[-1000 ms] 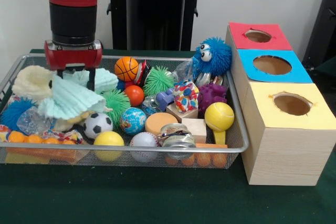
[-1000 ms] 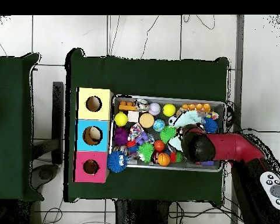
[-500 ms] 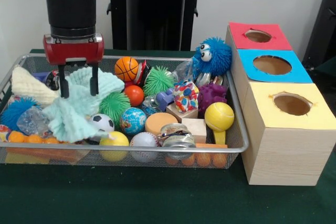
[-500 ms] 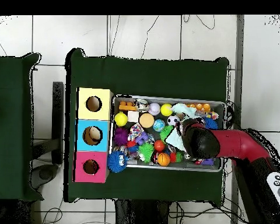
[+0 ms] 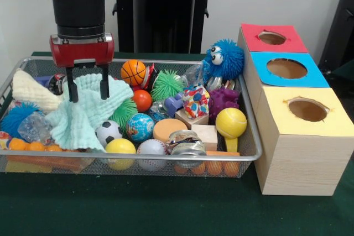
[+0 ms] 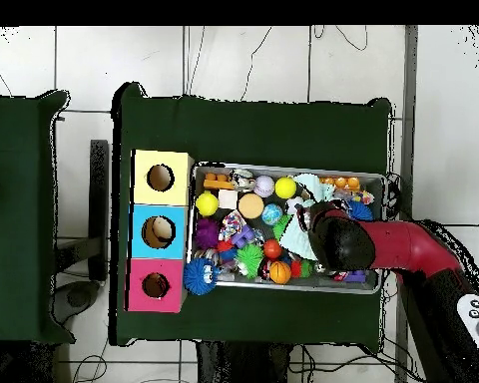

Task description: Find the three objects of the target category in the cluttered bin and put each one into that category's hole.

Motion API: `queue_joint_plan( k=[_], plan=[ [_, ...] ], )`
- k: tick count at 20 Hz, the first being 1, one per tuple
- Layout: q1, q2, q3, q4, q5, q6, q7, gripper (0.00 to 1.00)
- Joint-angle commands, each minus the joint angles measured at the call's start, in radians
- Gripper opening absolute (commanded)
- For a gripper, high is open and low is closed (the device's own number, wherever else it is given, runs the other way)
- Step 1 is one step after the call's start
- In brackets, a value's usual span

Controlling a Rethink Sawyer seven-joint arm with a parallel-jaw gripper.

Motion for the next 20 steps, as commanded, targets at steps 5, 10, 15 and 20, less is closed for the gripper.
queue_joint_plan(
  k=[5,10,15,20],
  plan=[
    [0.009,0.057,-0.016,-0.046,-0.132,0.059,-0.114,1.00],
    [0.028,0.111,-0.072,-0.062,-0.199,0.050,-0.092,1.00],
    [0.030,0.169,-0.115,-0.059,-0.223,0.030,-0.038,1.00],
    [0.056,0.179,-0.151,-0.064,-0.205,0.067,-0.002,0.00]
  ],
)
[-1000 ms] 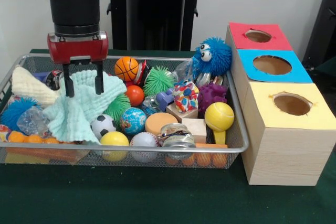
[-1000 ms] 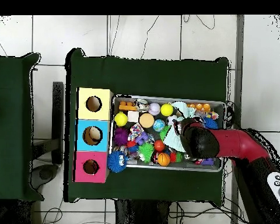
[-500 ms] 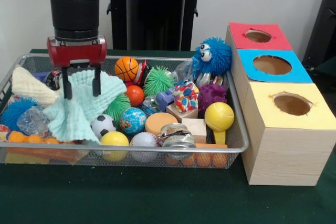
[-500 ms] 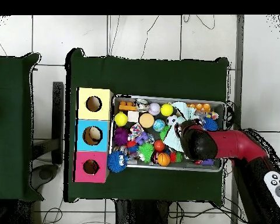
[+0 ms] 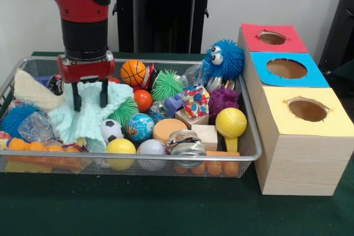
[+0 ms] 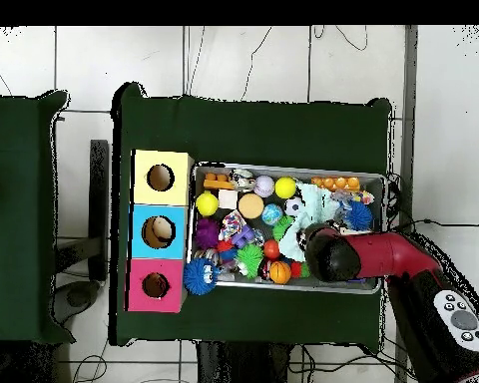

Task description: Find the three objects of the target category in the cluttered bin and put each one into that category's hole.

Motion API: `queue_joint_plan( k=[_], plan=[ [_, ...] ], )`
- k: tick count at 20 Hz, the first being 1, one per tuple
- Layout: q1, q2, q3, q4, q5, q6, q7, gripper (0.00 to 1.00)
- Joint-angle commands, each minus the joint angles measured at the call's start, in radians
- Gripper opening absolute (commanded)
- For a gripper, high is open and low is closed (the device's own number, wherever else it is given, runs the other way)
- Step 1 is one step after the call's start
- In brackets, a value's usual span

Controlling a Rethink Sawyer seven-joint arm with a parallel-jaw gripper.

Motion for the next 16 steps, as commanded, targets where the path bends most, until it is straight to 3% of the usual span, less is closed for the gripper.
queue_joint_plan(
  k=[1,11,12,16],
  plan=[
    [0.026,0.065,-0.066,-0.046,-0.051,0.064,-0.002,0.00],
    [0.031,0.056,-0.067,-0.026,-0.037,0.029,0.004,0.00],
    [0.032,0.039,-0.050,-0.018,-0.029,0.023,-0.002,0.00],
    [0.084,-0.093,-0.024,0.006,0.071,0.175,-0.017,0.00]
  ],
)
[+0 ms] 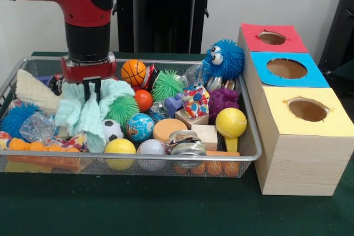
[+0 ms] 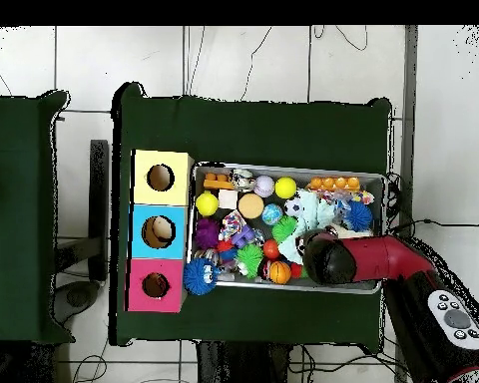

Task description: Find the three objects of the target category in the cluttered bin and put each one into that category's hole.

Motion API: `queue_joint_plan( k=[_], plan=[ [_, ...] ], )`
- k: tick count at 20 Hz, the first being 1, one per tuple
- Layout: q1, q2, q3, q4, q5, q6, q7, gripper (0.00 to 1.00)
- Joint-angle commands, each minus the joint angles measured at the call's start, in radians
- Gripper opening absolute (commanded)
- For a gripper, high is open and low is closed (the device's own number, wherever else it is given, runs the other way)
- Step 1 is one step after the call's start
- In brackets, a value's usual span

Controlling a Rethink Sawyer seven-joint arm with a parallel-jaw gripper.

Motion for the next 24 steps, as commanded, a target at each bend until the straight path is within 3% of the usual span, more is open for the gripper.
queue_joint_plan(
  k=[1,5,10,18,24],
  plan=[
    [0.066,-0.121,0.021,0.005,0.085,0.204,-0.020,0.00],
    [0.107,-0.193,0.032,0.014,0.156,0.284,-0.013,0.00],
    [0.151,-0.249,0.028,0.050,0.217,0.291,0.042,0.00],
    [0.246,-0.300,-0.044,0.122,0.259,0.254,0.157,0.00],
    [0.319,-0.304,-0.112,0.178,0.278,0.158,0.250,0.00]
  ],
)
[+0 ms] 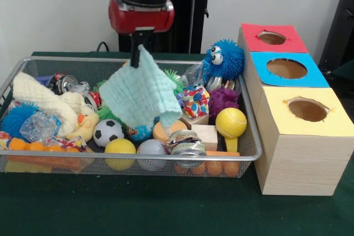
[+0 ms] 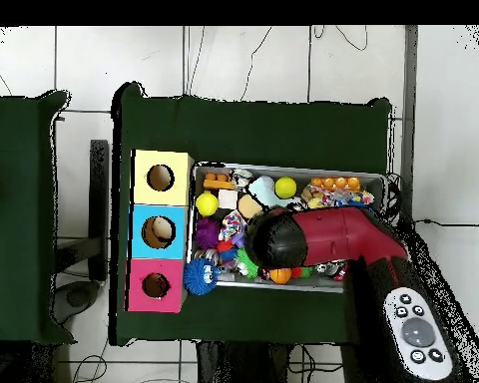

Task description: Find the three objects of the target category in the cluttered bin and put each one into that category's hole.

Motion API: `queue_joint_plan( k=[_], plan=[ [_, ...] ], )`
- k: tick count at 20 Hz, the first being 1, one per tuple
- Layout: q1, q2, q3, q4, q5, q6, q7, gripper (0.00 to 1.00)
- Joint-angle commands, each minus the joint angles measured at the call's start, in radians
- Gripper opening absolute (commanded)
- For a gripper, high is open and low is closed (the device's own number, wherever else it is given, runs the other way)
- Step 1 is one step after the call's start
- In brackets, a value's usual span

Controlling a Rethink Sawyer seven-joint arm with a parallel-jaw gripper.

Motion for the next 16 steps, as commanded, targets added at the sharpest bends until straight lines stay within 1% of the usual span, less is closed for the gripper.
queue_joint_plan(
  k=[1,4,7,8,10,13,16],
  plan=[
    [0.079,-0.018,-0.090,0.141,0.043,-0.054,0.261,0.00],
    [0.098,0.004,-0.123,0.158,0.031,-0.136,0.285,0.00],
    [0.094,0.047,-0.145,0.178,0.022,-0.254,0.293,0.00],
    [0.093,0.051,-0.148,0.182,0.027,-0.276,0.290,0.00],
    [0.092,0.059,-0.159,0.190,0.051,-0.290,0.293,0.00],
    [0.091,0.067,-0.163,0.195,0.066,-0.322,0.265,0.00],
    [0.097,0.066,-0.174,0.196,0.086,-0.317,0.243,0.00]
  ],
)
